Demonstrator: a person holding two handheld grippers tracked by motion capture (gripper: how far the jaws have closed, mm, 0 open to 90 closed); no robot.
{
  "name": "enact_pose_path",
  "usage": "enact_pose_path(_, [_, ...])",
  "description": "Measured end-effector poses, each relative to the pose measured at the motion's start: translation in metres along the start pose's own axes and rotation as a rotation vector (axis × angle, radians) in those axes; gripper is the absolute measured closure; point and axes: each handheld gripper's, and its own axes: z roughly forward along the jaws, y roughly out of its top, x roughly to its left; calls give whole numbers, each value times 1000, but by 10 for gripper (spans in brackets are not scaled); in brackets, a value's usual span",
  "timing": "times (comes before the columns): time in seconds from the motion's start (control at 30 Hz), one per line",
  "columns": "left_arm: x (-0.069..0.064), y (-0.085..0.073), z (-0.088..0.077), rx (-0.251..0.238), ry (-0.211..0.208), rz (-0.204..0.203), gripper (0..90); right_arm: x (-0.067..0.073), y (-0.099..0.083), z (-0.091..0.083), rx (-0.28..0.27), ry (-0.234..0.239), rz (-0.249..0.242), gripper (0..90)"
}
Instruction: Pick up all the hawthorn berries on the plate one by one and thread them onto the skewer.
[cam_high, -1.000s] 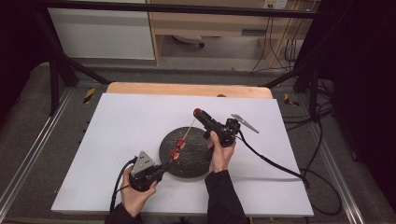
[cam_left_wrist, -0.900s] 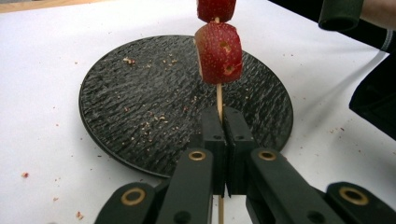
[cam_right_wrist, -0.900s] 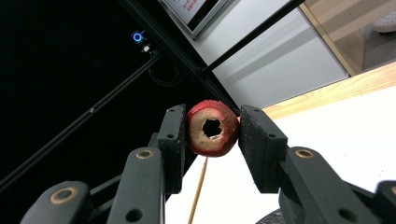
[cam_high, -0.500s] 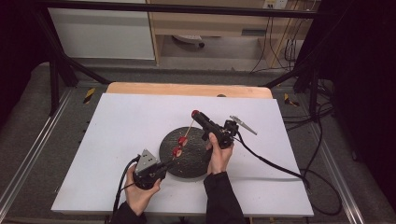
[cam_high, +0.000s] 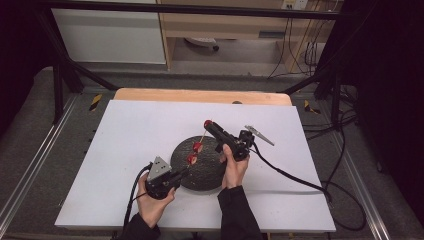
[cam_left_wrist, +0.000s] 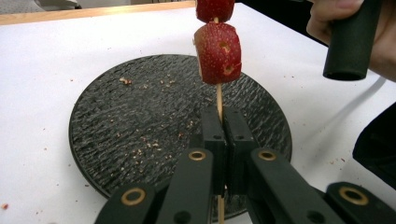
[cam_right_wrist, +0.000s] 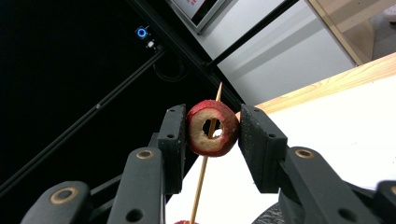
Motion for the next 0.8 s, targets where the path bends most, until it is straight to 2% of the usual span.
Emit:
enact_pose_path(0.43, [2,9,6,-11,-17,-5,885,2,-5,-3,26,2,-23,628])
enact_pose_path(0.8, [4,7,9,-4,-26,-13,885,3,-11,-5,57,-10,-56,627])
